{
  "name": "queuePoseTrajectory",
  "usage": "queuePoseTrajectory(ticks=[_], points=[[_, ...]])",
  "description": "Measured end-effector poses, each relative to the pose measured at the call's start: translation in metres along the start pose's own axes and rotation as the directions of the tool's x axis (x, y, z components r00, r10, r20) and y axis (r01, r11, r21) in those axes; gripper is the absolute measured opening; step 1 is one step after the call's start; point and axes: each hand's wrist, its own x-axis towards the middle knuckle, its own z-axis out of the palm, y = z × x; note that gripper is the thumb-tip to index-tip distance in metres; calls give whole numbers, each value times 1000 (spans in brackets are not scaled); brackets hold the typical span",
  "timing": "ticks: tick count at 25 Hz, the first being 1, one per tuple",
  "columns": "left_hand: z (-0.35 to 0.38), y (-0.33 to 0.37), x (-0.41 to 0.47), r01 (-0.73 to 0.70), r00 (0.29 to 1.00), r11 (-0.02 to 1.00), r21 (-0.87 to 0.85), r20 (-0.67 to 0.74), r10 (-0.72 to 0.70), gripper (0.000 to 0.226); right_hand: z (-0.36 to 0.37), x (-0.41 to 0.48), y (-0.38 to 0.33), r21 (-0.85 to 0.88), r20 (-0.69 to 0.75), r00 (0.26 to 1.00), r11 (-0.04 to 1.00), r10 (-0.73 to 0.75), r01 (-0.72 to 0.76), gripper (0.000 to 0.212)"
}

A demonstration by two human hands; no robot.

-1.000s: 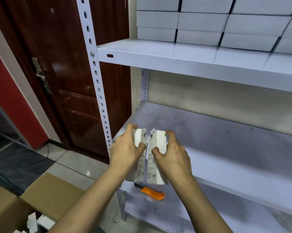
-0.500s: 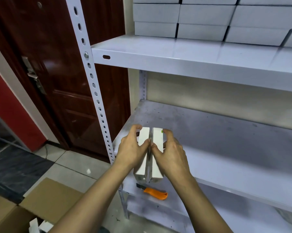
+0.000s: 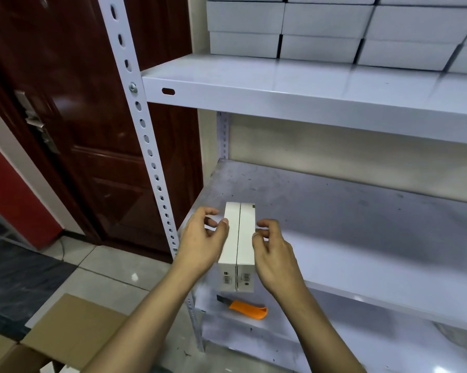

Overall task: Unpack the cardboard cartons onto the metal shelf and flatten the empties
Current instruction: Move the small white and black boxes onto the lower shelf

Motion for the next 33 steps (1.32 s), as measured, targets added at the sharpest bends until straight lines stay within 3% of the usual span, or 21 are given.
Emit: queuePoseTrajectory(ticks=[4, 9, 12, 18, 29, 33], points=[[-19, -5, -25, -34, 998, 998, -49, 59, 37, 21, -1, -8, 8, 99, -37, 998, 994, 59, -55, 22], [-22, -11, -45, -240, 943, 971, 16, 241, 229, 40, 5, -20, 10, 189, -104, 990, 979, 92, -71, 25], [-24, -18, -43, -304, 909, 953, -12, 295, 294, 39, 10, -27, 8, 197, -80, 991, 976, 106, -88, 27], [-28, -27, -37, -217, 908, 969, -118, 341, 245, 30, 20, -33, 3, 187, -103, 989, 978, 110, -89, 37], [-20, -29, 13, -248, 917, 968, 46, 335, 219, 28, 38, 20, -3, 204, -119, 989, 977, 82, -57, 39], [-13, -26, 31, -235, 945, 966, 104, 255, 203, 27, 38, 50, -3, 198, -97, 994, 980, 46, -26, 37]])
